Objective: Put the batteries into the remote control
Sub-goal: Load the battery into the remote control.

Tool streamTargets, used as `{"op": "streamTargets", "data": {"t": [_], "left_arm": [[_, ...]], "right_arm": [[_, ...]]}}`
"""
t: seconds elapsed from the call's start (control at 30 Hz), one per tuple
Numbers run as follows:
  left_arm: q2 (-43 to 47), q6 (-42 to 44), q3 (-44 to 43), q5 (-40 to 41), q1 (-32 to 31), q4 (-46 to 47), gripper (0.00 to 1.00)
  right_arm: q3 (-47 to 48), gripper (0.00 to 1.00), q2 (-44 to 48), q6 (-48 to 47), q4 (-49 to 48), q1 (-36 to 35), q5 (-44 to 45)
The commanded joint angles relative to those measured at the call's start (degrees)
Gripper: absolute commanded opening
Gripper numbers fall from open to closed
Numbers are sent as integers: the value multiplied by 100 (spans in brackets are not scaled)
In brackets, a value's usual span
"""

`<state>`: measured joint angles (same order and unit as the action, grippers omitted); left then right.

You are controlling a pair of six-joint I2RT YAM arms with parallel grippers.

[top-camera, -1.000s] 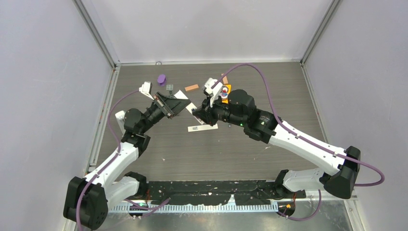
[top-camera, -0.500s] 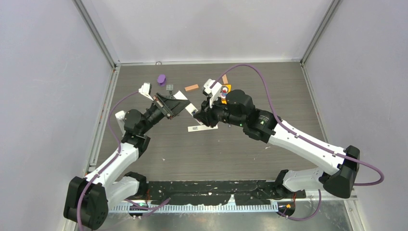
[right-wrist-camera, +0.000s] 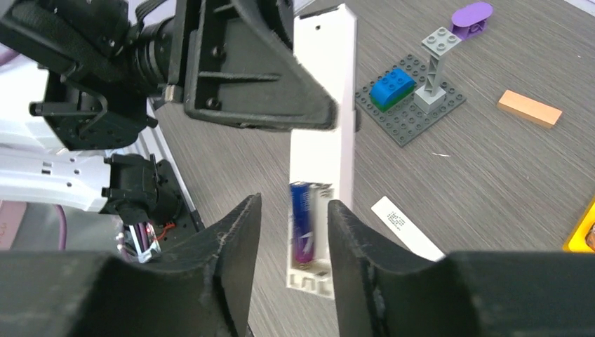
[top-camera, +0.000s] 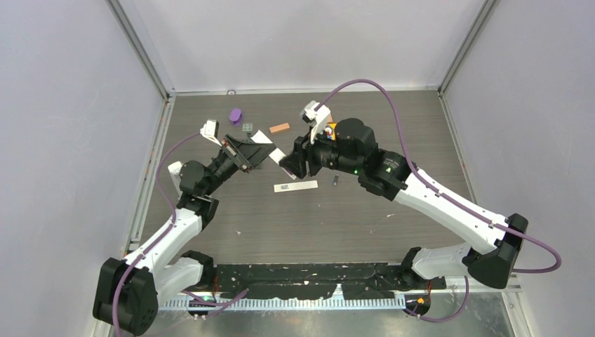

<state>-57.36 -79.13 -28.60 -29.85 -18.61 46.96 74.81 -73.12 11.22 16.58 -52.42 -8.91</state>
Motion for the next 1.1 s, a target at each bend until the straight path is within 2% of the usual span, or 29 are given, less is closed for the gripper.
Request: {"op": "streamTargets", "data": {"t": [0.0, 0.1, 0.2, 0.27, 0.33, 0.6, 0.97, 1.07], "left_arm": [[56, -3, -10, -173, 10, 519, 0], [-8, 37, -74, -316, 10, 607, 0], [-100, 47, -144, -464, 3, 713, 0], [-142, 34, -149, -497, 7, 774, 0], [-168, 21, -148, -474, 6, 801, 0], [-234, 38, -181, -418, 13, 749, 0], [-225, 209, -197, -415, 15, 763, 0], [-247, 206, -208, -391, 15, 780, 0]], "right_arm": [[357, 57, 198, 660, -10, 348, -301], [379, 68, 210, 1117, -25, 626, -515], [351, 85, 232, 1405, -14, 713, -564], [354, 92, 224, 1482, 13, 732, -597], [398, 94, 122, 1514, 51, 771, -789], [477, 96, -460, 1843, 93, 935, -1614], [116, 81, -779, 2544, -370, 1287, -2425], [63, 79, -803, 2588, -452, 1300, -2521]]}}
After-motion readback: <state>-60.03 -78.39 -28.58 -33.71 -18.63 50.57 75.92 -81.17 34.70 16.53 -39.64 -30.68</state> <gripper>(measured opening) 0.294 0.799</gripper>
